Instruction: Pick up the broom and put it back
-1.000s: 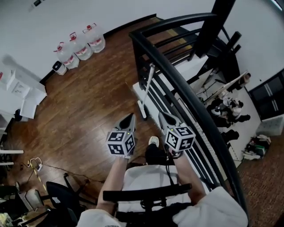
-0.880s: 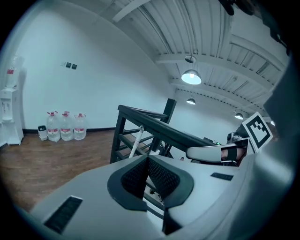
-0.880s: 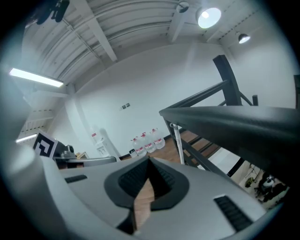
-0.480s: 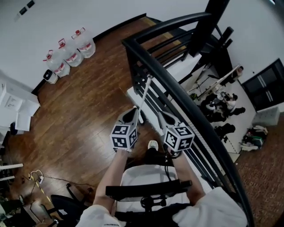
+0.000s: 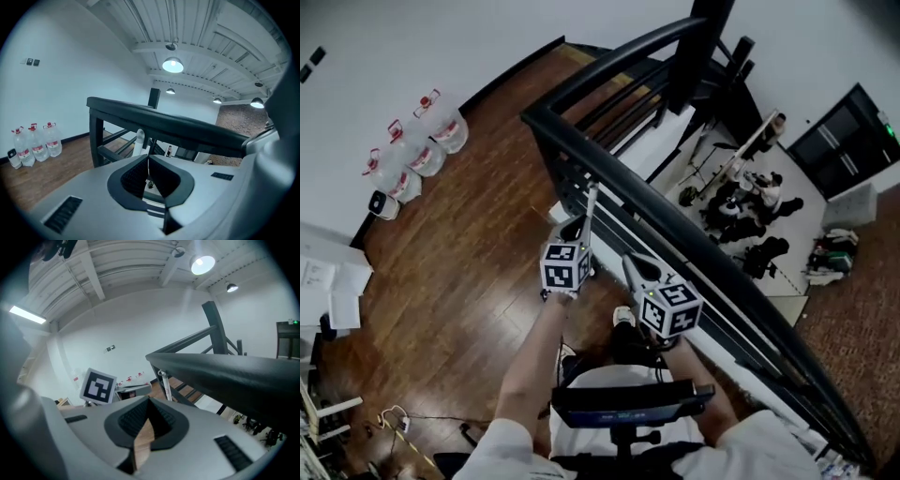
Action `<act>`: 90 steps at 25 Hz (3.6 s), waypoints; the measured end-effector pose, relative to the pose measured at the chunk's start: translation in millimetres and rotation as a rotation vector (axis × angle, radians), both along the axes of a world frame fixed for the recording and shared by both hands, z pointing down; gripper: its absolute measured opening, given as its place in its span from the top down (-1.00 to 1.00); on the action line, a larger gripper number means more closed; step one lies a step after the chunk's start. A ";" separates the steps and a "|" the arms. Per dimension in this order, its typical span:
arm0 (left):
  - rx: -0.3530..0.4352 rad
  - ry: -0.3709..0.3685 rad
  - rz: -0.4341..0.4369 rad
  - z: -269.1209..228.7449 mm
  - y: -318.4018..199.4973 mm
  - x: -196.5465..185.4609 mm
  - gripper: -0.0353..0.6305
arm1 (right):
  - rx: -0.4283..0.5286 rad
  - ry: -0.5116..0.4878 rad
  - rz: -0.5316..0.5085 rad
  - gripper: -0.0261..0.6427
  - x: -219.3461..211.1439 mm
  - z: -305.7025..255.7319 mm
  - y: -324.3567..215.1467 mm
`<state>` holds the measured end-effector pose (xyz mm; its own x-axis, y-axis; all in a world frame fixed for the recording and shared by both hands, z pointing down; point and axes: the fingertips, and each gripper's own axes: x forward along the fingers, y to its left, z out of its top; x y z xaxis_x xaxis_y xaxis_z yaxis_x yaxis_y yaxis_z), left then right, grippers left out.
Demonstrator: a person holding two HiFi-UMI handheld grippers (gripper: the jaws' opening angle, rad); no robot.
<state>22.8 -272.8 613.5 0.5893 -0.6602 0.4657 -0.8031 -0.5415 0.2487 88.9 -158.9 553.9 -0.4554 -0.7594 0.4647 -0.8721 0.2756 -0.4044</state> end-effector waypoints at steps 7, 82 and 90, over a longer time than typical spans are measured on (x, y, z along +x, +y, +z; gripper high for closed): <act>-0.012 -0.051 0.047 27.5 -40.6 21.9 0.50 | -0.022 0.000 0.014 0.87 6.7 7.7 -11.0; 0.278 -0.065 -0.183 -219.8 88.0 -224.2 0.58 | 0.094 0.057 -0.252 0.87 -169.3 -91.0 -32.1; 0.275 -0.042 -0.152 -204.1 93.9 -211.5 0.58 | 0.080 0.046 -0.235 0.87 -155.4 -80.7 -14.8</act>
